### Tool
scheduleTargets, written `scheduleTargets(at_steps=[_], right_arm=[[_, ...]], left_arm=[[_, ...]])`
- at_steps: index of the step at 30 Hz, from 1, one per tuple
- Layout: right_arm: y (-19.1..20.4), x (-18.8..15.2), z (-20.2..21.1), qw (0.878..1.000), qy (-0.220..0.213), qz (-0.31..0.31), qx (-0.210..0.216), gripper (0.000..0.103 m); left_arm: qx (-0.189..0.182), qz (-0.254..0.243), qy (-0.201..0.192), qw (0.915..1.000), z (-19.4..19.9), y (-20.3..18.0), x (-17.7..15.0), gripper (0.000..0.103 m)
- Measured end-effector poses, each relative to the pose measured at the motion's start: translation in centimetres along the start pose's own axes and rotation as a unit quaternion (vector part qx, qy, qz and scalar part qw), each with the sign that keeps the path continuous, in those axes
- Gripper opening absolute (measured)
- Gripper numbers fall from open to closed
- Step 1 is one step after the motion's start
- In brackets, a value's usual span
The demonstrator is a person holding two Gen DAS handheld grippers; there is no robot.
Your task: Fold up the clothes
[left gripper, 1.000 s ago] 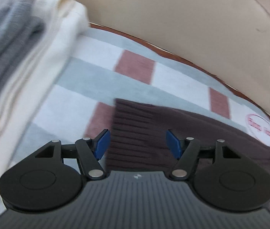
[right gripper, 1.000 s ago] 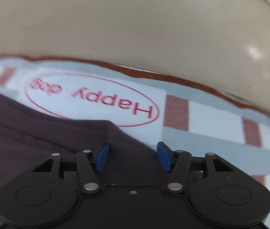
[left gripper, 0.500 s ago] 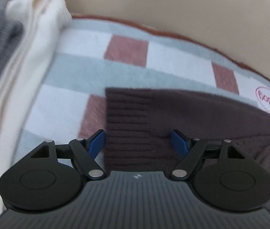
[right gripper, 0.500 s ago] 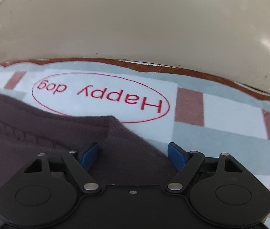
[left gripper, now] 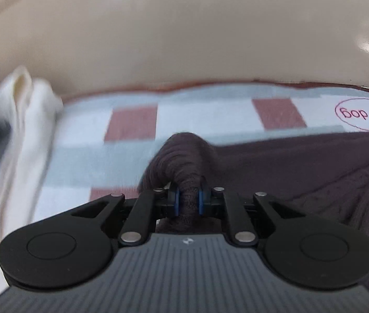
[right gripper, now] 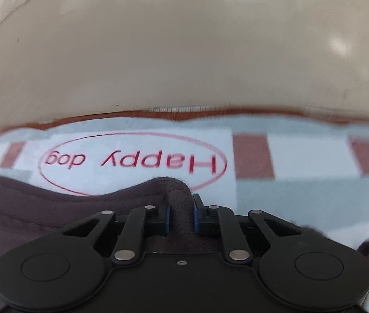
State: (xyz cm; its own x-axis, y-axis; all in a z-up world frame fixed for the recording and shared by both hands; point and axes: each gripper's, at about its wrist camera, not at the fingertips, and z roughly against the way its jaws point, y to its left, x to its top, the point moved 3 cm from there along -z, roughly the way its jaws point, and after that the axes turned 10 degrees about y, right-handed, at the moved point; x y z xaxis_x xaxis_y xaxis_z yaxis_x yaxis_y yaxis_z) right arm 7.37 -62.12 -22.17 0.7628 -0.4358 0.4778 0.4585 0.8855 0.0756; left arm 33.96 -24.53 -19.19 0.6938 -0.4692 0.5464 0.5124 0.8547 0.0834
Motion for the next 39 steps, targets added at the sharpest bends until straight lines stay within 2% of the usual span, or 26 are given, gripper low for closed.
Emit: scheduleTargets(at_steps=[4, 7, 9, 10, 12, 13, 15, 16, 17, 19, 20, 21, 22, 23, 25, 26, 28, 31, 34, 36, 38, 39], right_arm=[[0.2, 1.1, 1.2, 0.998, -0.041, 0.003, -0.041, 0.013], [0.0, 2.8, 2.4, 0.993, -0.093, -0.001, -0.075, 0.009], [-0.5, 4.3, 2.8, 0.99, -0.114, -0.018, -0.076, 0.009], [-0.8, 5.0, 2.8, 0.99, -0.116, -0.029, -0.07, 0.006], [-1.5, 5.6, 1.0, 0.996, -0.068, -0.05, -0.031, 0.006], [-1.8, 5.5, -0.2, 0.997, -0.03, -0.063, -0.019, 0.01], [-2.4, 4.8, -1.3, 0.996, 0.005, -0.081, -0.045, 0.02], [-3.0, 4.6, -1.0, 0.994, 0.003, -0.089, -0.056, 0.038], [-3.6, 4.5, -0.5, 0.993, 0.001, -0.1, -0.055, 0.048], [-5.8, 4.6, 1.6, 0.989, 0.003, -0.139, -0.041, 0.048], [-7.0, 4.4, 3.0, 0.986, 0.003, -0.166, -0.031, 0.048], [-8.2, 4.2, 4.4, 0.981, 0.004, -0.193, -0.021, 0.049], [-9.4, 4.0, 5.8, 0.976, 0.003, -0.218, -0.009, 0.056], [-10.8, 3.5, 7.3, 0.971, -0.004, -0.238, 0.007, 0.067], [-13.3, 1.8, 9.4, 0.961, -0.024, -0.275, -0.001, 0.073], [-14.7, 0.8, 9.9, 0.957, -0.026, -0.289, -0.02, 0.073], [-17.3, -0.8, 9.6, 0.952, -0.013, -0.304, -0.046, 0.073], [-20.3, -2.9, 7.4, 0.947, 0.027, -0.311, -0.072, 0.072], [-19.8, -3.5, 5.5, 0.96, 0.05, -0.259, -0.089, 0.071], [-18.7, -3.3, 4.7, 0.971, 0.063, -0.199, -0.12, 0.07], [-17.7, -3.2, 4.4, 0.976, 0.066, -0.137, -0.153, 0.07], [-17.3, -3.2, 4.2, 0.978, 0.07, -0.113, -0.161, 0.07]], left_arm=[[0.063, -0.03, -0.056, 0.996, 1.6, -0.8, 1.0, 0.012], [0.063, -0.002, -0.087, 0.9942, 2.6, 0.1, 2.7, 0.011], [0.07, -0.011, -0.093, 0.9931, 2.1, -0.3, 3.6, 0.011], [0.077, -0.024, -0.091, 0.9926, 1.6, -0.8, 3.9, 0.012], [0.091, -0.049, -0.082, 0.9913, 0.3, -1.6, 4.5, 0.013], [0.094, -0.051, -0.055, 0.9927, -0.8, -1.7, 4.3, 0.018], [0.109, -0.052, -0.013, 0.9926, -2.4, -1.4, 3.9, 0.018], [0.12, -0.049, 0.002, 0.9916, -2.9, -1.0, 3.7, 0.026], [0.125, -0.039, 0.006, 0.9914, -2.8, -0.4, 3.8, 0.032], [0.125, 0.003, 0.007, 0.9922, -1.7, 1.2, 4.1, 0.053], [0.121, 0.022, 0.008, 0.9924, -1.2, 2.0, 4.3, 0.055], [0.091, 0.02, 0.012, 0.9956, -0.2, 2.1, 4.3, 0.055], [0.064, 0.012, 0.01, 0.9978, 0.9, 1.6, 4.1, 0.057], [0.037, 0.005, 0.007, 0.9993, 2.0, 1.0, 3.9, 0.059], [-0.018, -0.015, 0.003, 0.9997, 3.8, -1.0, 3.5, 0.068], [-0.059, -0.038, 0.004, 0.9975, 4.4, -2.2, 3.0, 0.068], [-0.126, -0.031, 0.043, 0.9906, 4.5, -4.5, 2.2, 0.068], [-0.19, 0.008, 0.115, 0.9751, 3.1, -6.5, 0.7, 0.068], [-0.218, 0.036, 0.163, 0.9617, 1.6, -7.7, -1.2, 0.068], [-0.196, 0.011, 0.162, 0.9671, 1.6, -8.5, -1.6, 0.068], [-0.176, -0.016, 0.156, 0.9717, 1.7, -9.3, -1.6, 0.07], [-0.177, -0.013, 0.155, 0.9718, 1.5, -9.3, -1.5, 0.071]])
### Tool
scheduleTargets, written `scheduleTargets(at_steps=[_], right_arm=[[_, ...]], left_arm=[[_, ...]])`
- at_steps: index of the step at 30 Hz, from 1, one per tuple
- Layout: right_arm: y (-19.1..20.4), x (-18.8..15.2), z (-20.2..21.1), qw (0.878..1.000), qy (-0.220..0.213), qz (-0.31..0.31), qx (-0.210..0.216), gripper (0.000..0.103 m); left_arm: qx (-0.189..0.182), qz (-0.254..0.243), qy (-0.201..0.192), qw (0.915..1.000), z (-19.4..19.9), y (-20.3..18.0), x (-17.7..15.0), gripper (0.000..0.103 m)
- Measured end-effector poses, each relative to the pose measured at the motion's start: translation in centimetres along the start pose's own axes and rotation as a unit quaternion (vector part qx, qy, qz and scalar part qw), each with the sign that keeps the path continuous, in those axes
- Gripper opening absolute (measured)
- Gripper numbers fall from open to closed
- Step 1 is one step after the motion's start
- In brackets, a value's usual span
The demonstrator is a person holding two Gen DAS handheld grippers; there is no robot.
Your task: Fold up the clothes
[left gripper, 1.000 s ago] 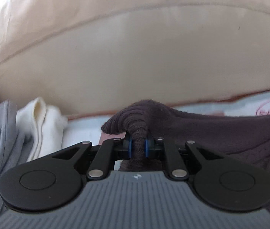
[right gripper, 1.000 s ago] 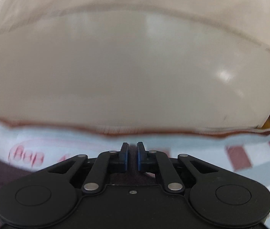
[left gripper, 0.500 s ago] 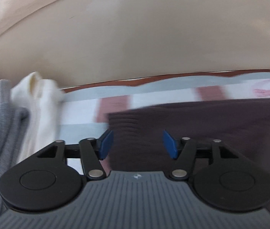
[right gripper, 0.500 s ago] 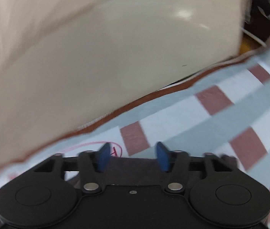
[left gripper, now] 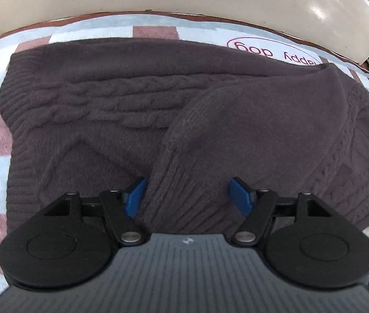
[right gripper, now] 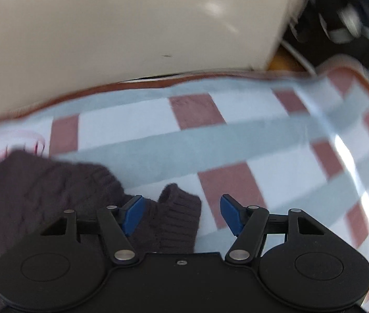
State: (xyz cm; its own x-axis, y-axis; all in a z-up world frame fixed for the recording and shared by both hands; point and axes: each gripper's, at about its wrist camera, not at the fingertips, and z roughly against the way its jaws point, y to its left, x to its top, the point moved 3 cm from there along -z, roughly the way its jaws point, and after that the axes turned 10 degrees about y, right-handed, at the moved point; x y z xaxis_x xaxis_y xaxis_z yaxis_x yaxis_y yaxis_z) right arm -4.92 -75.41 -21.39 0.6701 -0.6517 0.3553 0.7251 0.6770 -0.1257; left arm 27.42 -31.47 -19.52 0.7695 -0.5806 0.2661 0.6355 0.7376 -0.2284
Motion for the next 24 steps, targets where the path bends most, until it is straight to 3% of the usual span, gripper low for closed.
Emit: scheduleTargets(at_steps=[4, 5, 6, 7, 8, 11, 12, 14, 16, 18, 21, 24], right_arm=[[0.2, -0.5, -2.4, 1.0, 0.027, 0.015, 0.002, 0.071], [-0.3, -0.6, -2.4, 0.999, 0.022, -0.005, 0.032, 0.069], [-0.7, -0.7, -2.4, 0.998, 0.016, -0.025, 0.062, 0.055], [-1.2, -0.8, -2.3, 0.995, 0.011, -0.045, 0.092, 0.016], [-1.6, -0.8, -2.1, 0.992, 0.002, -0.063, 0.112, 0.013], [-2.7, -0.2, 0.3, 0.996, -0.05, -0.073, 0.032, 0.009], [-3.3, -0.1, 0.5, 0.994, -0.053, -0.089, 0.023, 0.009], [-3.7, -0.1, -0.3, 0.993, -0.038, -0.104, 0.031, 0.009], [-2.9, -0.2, -1.6, 0.997, -0.014, -0.078, 0.001, 0.01], [-2.0, -0.3, -2.0, 0.998, -0.013, -0.044, -0.043, 0.013], [-1.1, -0.2, -1.5, 0.995, -0.002, -0.041, -0.095, 0.024], [2.6, 0.3, 2.8, 0.992, -0.051, 0.009, -0.115, 0.033]], left_arm=[[-0.004, 0.006, -0.007, 1.0, -0.1, 0.0, 0.7, 0.073], [-0.003, 0.004, -0.008, 1.0, -0.1, 0.0, 0.7, 0.073], [-0.001, 0.002, -0.01, 0.9999, -0.1, 0.0, 0.6, 0.073], [0.0, 0.0, -0.011, 0.9999, 0.1, -0.1, 0.2, 0.074], [0.001, -0.002, -0.012, 0.9999, 0.2, -0.1, -0.1, 0.075], [0.001, 0.0, -0.015, 0.9999, 0.2, -0.1, -0.7, 0.078], [0.003, -0.003, -0.015, 0.9999, 0.3, -0.2, -0.9, 0.078], [0.007, -0.009, -0.013, 0.9999, 0.4, -0.4, -1.2, 0.078], [0.011, -0.014, -0.008, 0.9998, 0.4, -0.6, -1.2, 0.081], [0.005, 0.003, -0.007, 1.0, 0.6, -0.1, -1.2, 0.083], [-0.021, 0.047, -0.006, 0.9987, 1.2, 1.2, -1.3, 0.083], [-0.068, 0.107, 0.001, 0.992, 1.3, 2.7, -1.2, 0.086]])
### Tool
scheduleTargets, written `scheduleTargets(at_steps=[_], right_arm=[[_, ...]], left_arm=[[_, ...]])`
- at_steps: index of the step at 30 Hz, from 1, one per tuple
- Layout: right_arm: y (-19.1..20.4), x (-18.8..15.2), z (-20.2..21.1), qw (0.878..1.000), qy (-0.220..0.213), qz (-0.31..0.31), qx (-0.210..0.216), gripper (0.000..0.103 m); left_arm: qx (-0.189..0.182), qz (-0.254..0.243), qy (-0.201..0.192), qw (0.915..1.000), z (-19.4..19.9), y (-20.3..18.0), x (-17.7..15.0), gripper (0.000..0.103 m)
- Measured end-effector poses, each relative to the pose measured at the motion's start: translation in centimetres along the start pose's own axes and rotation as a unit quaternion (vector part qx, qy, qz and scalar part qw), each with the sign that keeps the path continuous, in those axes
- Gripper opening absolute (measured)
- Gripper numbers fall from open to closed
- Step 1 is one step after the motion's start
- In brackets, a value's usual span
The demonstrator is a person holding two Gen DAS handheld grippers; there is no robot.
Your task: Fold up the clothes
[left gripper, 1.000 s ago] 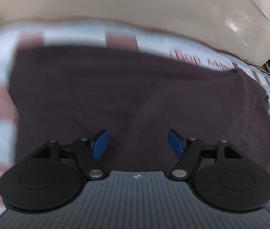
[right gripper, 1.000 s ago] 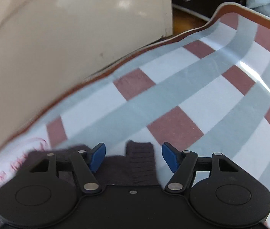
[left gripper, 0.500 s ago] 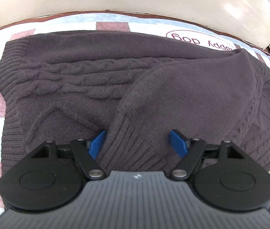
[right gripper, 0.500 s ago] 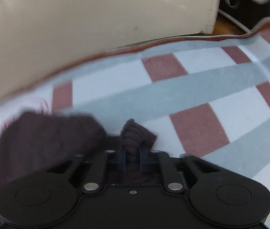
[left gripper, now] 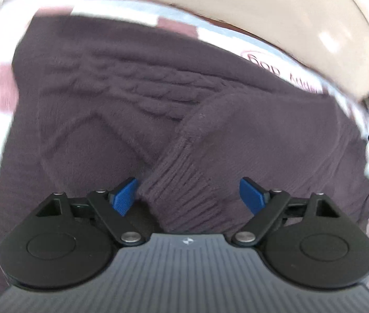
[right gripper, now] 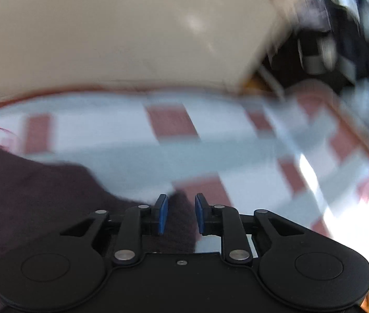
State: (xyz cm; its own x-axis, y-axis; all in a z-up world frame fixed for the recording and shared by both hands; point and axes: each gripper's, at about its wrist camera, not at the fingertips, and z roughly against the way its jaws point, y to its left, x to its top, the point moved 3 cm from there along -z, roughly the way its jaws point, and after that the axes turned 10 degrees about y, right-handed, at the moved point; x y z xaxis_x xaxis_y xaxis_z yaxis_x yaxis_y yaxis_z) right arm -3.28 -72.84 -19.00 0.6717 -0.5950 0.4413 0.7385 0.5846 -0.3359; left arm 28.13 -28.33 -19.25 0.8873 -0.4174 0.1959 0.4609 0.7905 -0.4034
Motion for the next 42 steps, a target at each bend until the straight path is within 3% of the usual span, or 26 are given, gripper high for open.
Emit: scheduleTargets(at_steps=[2, 5, 7, 9, 10, 12, 14, 16, 19, 22, 25, 28, 30, 35, 38, 39, 42], right_arm=[[1.7, 0.8, 3.2, 0.999, -0.03, 0.004, 0.037, 0.059], [3.5, 1.5, 4.6, 0.99, -0.02, -0.018, 0.137, 0.06], [4.5, 0.9, 3.3, 0.978, 0.023, -0.034, 0.203, 0.06], [5.7, -0.1, 2.1, 0.971, 0.06, -0.037, 0.23, 0.06], [6.4, -0.6, 1.6, 0.97, 0.072, -0.033, 0.229, 0.06], [7.4, -1.3, 1.3, 0.974, 0.077, -0.009, 0.212, 0.06], [8.1, -1.7, 2.7, 0.973, 0.071, 0.006, 0.22, 0.06], [8.4, -1.7, 5.0, 0.963, 0.056, 0.024, 0.262, 0.06], [8.3, -2.1, 8.8, 0.949, 0.031, 0.043, 0.311, 0.06], [7.0, -3.2, 11.5, 0.935, 0.05, 0.02, 0.35, 0.061], [4.6, -4.8, 11.9, 0.918, 0.146, -0.056, 0.364, 0.063], [1.9, -7.4, 11.2, 0.889, 0.238, -0.073, 0.384, 0.063], [-1.1, -9.1, 11.1, 0.88, 0.274, -0.075, 0.381, 0.063], [-8.8, -14.6, 10.2, 0.865, 0.349, -0.104, 0.346, 0.067], [-12.6, -18.1, 8.9, 0.854, 0.39, -0.121, 0.321, 0.067], [-13.3, -19.6, 8.3, 0.845, 0.404, -0.135, 0.323, 0.067], [-15.3, -24.0, 5.9, 0.8, 0.442, -0.203, 0.353, 0.067]], left_arm=[[-0.002, 0.008, -0.003, 1.0, -0.2, 0.2, 0.2, 0.086], [0.025, -0.03, -0.011, 0.9992, -0.2, -1.0, -0.1, 0.079], [0.054, -0.077, -0.011, 0.9955, 0.1, -2.1, -0.5, 0.016], [0.084, -0.098, -0.043, 0.9907, 2.0, -1.9, -0.4, 0.015], [0.09, -0.086, -0.059, 0.9905, 3.1, -1.4, -0.1, 0.015], [0.111, -0.057, -0.054, 0.9907, 4.1, -0.4, -0.1, 0.015], [0.12, -0.06, -0.045, 0.99, 4.5, -0.4, -1.4, 0.023], [0.091, -0.069, -0.039, 0.9927, 4.9, -1.1, -3.2, 0.046], [0.008, -0.117, -0.019, 0.993, 4.9, -3.7, -6.4, 0.051], [-0.053, -0.178, 0.036, 0.9819, 4.0, -6.8, -9.0, 0.055], [-0.064, -0.236, 0.091, 0.9653, 2.4, -9.2, -11.3, 0.068], [-0.05, -0.271, 0.137, 0.9514, 1.0, -10.3, -13.5, 0.068], [-0.036, -0.284, 0.161, 0.9447, 0.4, -10.3, -14.8, 0.069], [-0.038, -0.281, 0.208, 0.9362, -0.6, -9.0, -16.6, 0.069], [-0.045, -0.277, 0.214, 0.9355, -0.1, -8.7, -17.5, 0.078], [-0.047, -0.274, 0.219, 0.9352, 0.0, -8.6, -17.6, 0.082], [-0.064, -0.251, 0.236, 0.9365, 0.2, -7.9, -18.0, 0.09]])
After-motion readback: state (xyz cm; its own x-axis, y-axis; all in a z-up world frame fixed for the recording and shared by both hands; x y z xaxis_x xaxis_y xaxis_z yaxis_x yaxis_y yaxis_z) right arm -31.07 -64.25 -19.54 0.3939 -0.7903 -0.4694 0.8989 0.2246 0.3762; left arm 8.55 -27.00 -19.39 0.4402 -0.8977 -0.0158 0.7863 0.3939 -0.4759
